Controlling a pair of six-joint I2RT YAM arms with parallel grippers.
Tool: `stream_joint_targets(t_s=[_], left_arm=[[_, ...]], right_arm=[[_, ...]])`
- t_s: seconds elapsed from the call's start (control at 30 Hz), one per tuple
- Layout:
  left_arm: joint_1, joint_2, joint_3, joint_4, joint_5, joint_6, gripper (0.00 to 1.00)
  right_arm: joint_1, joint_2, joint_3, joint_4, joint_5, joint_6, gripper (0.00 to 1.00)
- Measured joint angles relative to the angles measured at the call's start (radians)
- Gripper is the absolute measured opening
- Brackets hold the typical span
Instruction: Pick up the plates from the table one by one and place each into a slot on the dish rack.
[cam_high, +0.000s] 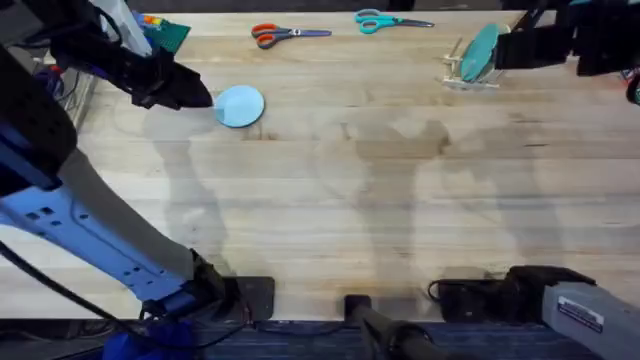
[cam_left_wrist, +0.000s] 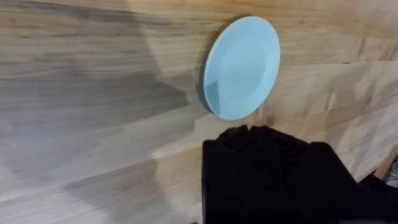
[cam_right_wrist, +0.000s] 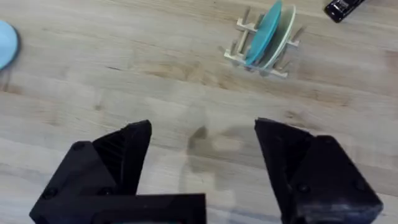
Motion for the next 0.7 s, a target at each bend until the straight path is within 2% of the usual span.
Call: stream_joint_targets(t_s=[0.4, 0.7], left_arm=[[0.0, 0.014, 0.0, 0.042, 0.009, 0.0, 0.038], [0.0, 0.082, 0.0, 0.078, 0.057, -0.005, 0.039]], right_arm=[[0.0, 0.0, 0.0, 0.0, 0.0, 0.0, 0.993], [0.0, 0.0, 0.0, 0.0, 0.0, 0.0, 0.994]])
